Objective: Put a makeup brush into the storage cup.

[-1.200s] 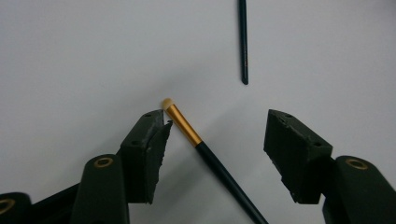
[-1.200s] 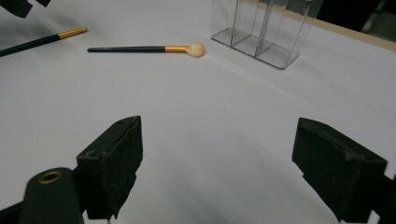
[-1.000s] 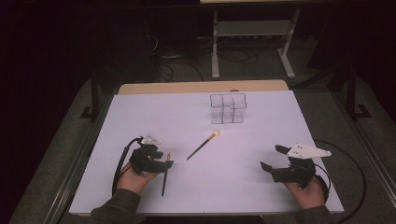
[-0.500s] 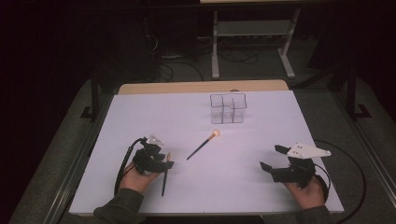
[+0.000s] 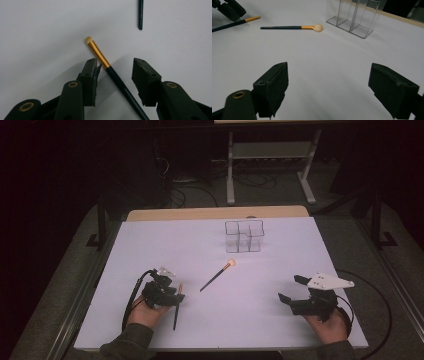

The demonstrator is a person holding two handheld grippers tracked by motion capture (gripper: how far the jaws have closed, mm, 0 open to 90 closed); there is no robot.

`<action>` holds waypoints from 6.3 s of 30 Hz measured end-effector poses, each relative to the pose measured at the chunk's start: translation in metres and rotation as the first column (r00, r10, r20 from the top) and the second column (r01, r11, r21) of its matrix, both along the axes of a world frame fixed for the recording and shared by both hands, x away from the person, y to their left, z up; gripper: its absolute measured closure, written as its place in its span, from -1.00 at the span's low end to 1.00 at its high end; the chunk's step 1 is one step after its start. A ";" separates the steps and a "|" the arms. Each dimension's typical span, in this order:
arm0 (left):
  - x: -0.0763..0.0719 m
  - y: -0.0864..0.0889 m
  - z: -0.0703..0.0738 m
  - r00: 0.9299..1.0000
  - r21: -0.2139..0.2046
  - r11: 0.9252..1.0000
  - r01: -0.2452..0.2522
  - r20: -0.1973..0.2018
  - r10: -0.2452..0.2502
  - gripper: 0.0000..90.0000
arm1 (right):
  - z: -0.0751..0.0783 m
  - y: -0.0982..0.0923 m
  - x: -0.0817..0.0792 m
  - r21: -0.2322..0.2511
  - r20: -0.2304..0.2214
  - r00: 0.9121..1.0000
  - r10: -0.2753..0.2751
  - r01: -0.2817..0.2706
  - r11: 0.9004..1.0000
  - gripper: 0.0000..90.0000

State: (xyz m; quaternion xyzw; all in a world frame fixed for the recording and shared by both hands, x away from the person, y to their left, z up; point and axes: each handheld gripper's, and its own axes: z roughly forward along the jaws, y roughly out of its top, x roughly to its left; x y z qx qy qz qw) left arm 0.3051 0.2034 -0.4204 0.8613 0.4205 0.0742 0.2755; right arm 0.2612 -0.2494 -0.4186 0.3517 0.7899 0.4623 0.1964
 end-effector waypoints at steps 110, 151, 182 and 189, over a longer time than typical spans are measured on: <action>-0.001 0.013 0.048 0.970 -0.149 0.958 0.243 0.026 -0.242 0.86 | 0.014 0.054 0.013 -0.022 -0.109 0.963 0.247 -0.251 0.968 -0.67; -0.006 -0.002 0.067 0.948 -0.203 0.926 0.318 0.071 -0.310 0.86 | 0.026 0.106 0.034 0.003 -0.153 0.910 0.386 -0.390 0.921 -0.67; -0.007 -0.029 0.076 0.917 -0.216 0.891 0.398 0.091 -0.388 0.86 | 0.041 0.137 0.050 0.051 -0.184 0.865 0.467 -0.466 0.883 -0.53; -0.007 -0.036 0.077 0.912 -0.212 0.887 0.411 0.089 -0.401 0.86 | 0.042 0.142 0.053 0.049 -0.184 0.857 0.481 -0.481 0.875 -0.47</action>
